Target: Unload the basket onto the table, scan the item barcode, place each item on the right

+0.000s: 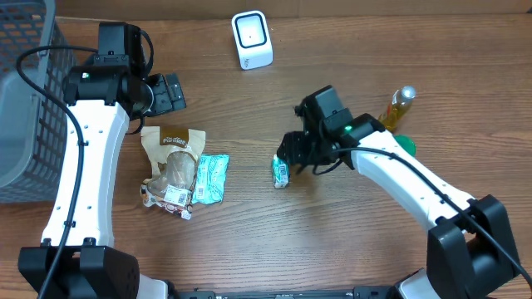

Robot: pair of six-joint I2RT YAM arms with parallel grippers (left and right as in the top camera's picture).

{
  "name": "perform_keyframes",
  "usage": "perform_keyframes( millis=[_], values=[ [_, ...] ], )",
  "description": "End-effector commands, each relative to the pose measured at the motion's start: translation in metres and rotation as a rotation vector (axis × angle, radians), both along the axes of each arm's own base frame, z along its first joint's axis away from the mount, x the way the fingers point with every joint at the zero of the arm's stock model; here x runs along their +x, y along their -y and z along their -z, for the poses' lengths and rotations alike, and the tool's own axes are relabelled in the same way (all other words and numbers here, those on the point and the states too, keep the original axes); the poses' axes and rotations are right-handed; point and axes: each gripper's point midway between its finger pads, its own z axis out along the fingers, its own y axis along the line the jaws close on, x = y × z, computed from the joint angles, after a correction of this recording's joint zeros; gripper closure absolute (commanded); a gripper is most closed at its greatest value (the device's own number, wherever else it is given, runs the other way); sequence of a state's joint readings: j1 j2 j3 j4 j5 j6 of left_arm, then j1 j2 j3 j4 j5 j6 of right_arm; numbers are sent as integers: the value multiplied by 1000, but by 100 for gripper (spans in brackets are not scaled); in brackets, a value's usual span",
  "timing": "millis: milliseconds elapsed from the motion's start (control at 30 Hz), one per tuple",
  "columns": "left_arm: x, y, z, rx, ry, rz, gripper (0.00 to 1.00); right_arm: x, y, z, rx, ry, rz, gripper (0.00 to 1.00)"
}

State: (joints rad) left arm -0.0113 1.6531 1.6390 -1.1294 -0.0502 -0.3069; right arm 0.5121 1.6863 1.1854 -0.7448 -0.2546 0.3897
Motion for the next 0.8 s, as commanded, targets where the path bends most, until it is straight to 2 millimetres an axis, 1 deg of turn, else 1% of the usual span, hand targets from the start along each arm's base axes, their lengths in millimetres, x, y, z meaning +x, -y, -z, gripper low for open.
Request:
perform_keyframes(
  millis=[0,100,167,200,267,433,533,633,700,733,767],
  values=[
    [2,-2,-7,15,21,8,0,-2,-4,-3,-90,64,0,41],
    [2,-2,-7,15,21,8,0,-10,-10,4,-189,109,-8,39],
    [2,-2,-7,15,22,8,0,-12,-11,9,-255,136,16,37],
    [2,-2,-7,15,22,8,1,-12,-10,13,-293,147,37,34],
    [2,-2,-7,15,21,8,0,-13,-8,20,-338,156,77,32],
    [2,-2,-7,15,22,8,0,-11,-11,43,-373,137,85,31],
    [2,-2,-7,15,22,8,0,-12,-15,52,-369,118,73,31],
    [2,-2,-7,15,22,8,0,-14,-17,57,-363,102,64,38],
    [2,-2,-7,15,21,8,0,-14,-17,58,-363,102,63,47],
    [2,-2,-7,15,21,8,0,-14,-18,58,-363,102,63,53],
    [2,-2,-7,15,21,8,0,-14,-18,58,-362,103,63,65]
  ],
)
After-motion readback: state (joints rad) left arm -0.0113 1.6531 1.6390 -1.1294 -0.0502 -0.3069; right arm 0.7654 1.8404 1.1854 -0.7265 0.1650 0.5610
